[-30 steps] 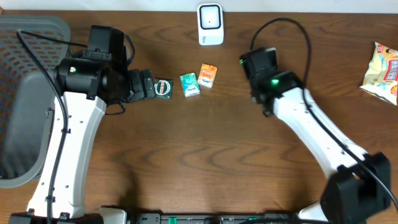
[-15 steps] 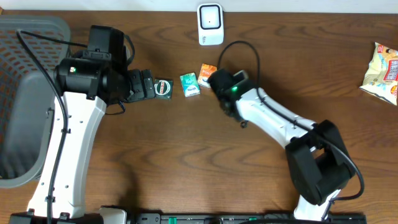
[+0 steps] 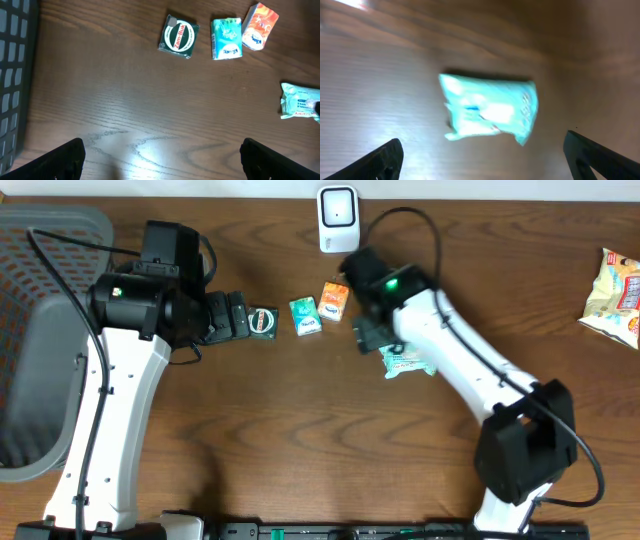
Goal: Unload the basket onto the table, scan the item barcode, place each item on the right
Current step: 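Grasp the wipes pack corner with the right gripper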
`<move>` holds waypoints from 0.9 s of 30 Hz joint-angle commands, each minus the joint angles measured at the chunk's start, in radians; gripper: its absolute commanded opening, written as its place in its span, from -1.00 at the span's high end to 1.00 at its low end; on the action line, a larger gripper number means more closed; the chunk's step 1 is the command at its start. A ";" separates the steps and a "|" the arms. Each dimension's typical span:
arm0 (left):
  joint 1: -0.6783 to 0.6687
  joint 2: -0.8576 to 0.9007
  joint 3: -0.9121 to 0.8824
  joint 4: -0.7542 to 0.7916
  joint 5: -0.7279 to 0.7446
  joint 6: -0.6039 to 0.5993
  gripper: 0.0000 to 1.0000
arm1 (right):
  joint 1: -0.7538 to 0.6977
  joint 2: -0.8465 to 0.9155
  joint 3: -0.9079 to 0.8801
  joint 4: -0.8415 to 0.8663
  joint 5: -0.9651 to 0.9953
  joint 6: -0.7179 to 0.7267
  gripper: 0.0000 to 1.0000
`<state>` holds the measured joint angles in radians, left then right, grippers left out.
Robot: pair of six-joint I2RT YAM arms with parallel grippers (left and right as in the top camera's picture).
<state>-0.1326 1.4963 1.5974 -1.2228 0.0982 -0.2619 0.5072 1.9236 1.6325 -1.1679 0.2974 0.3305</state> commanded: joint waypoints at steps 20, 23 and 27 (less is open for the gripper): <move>0.002 0.000 0.003 0.000 -0.006 0.003 -0.95 | -0.170 0.003 -0.195 0.170 -0.275 0.851 -0.98; 0.002 0.000 0.003 0.000 -0.006 0.003 -0.96 | -0.170 0.003 -0.210 0.193 -0.256 0.889 -0.93; 0.002 0.000 0.003 0.000 -0.006 0.003 -0.96 | -0.170 0.003 -0.253 0.193 -0.224 0.957 -0.83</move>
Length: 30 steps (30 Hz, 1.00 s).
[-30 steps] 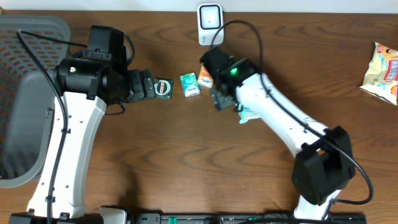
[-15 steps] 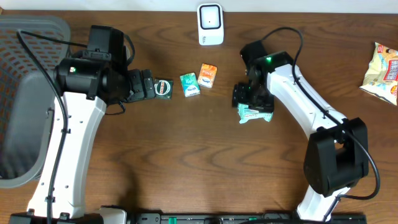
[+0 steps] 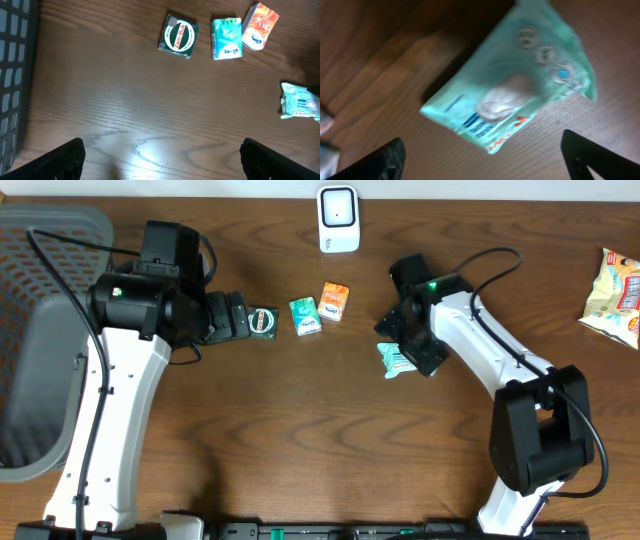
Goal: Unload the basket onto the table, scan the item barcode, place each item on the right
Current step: 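Grasp the wipes pack corner with the right gripper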
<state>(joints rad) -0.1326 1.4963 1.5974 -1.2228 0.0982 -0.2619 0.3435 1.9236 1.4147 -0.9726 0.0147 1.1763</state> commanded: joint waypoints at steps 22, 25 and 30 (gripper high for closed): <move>0.002 0.000 0.003 0.000 -0.006 0.003 -0.96 | -0.013 0.020 -0.167 0.233 0.082 0.084 0.38; 0.002 0.000 0.003 0.000 -0.006 0.003 -0.95 | -0.013 0.019 -0.156 0.241 0.081 -0.078 0.98; 0.002 0.000 0.003 0.000 -0.006 0.003 -0.96 | -0.016 0.015 -0.070 0.208 0.061 -0.375 0.98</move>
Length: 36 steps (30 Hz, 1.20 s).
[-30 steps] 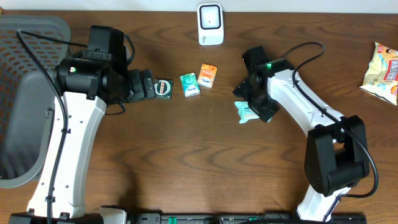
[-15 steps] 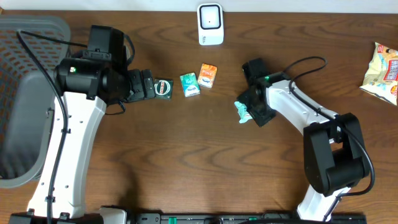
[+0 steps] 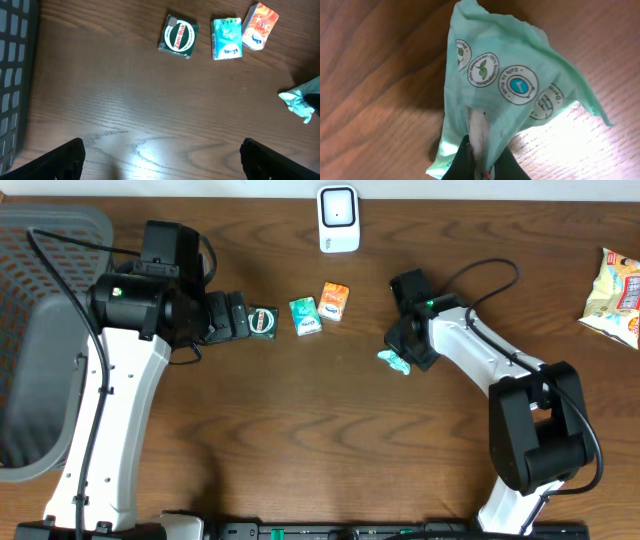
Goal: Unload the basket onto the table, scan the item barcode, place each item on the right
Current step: 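Grasp the wipes pack corner with the right gripper, then lift the wipes pack up in front of the white scanner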
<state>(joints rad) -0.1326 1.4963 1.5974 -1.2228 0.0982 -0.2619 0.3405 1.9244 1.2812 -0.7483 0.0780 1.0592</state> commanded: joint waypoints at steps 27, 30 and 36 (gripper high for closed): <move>0.002 0.000 0.003 0.000 -0.006 0.003 -0.96 | -0.040 0.092 0.397 0.615 -0.507 -0.558 0.98; 0.002 0.000 0.003 0.000 -0.006 0.003 -0.95 | -0.040 0.201 0.534 0.567 -0.515 -0.558 0.98; 0.002 0.000 0.003 0.000 -0.006 0.003 -0.95 | -0.053 0.435 0.857 0.426 -0.532 -0.558 0.98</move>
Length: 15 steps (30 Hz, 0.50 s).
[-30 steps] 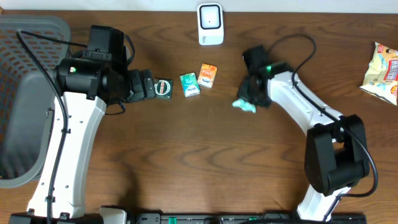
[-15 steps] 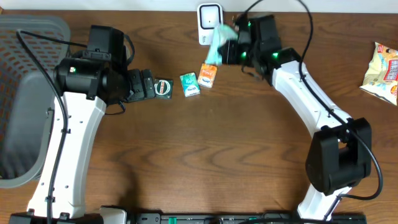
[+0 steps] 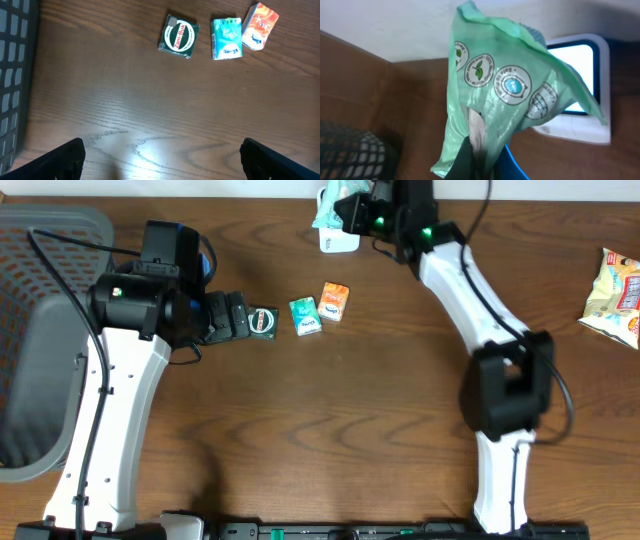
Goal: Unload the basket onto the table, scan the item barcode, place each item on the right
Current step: 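Lift the wipes pack up in front of the white scanner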
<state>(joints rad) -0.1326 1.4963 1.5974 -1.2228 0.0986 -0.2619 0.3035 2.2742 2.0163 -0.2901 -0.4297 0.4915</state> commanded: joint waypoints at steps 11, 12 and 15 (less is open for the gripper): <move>0.002 0.000 0.003 0.000 -0.006 0.003 -0.96 | -0.035 0.236 0.264 -0.068 -0.067 -0.013 0.98; 0.002 0.000 0.003 0.000 -0.006 0.003 -0.95 | -0.039 0.236 0.264 -0.069 -0.067 -0.013 0.98; 0.002 0.000 0.003 0.000 -0.006 0.003 -0.96 | -0.050 0.236 0.265 -0.089 -0.069 0.011 0.98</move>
<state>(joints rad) -0.1326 1.4963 1.5974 -1.2228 0.0982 -0.2619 0.2733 2.5164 2.2444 -0.3729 -0.4797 0.4931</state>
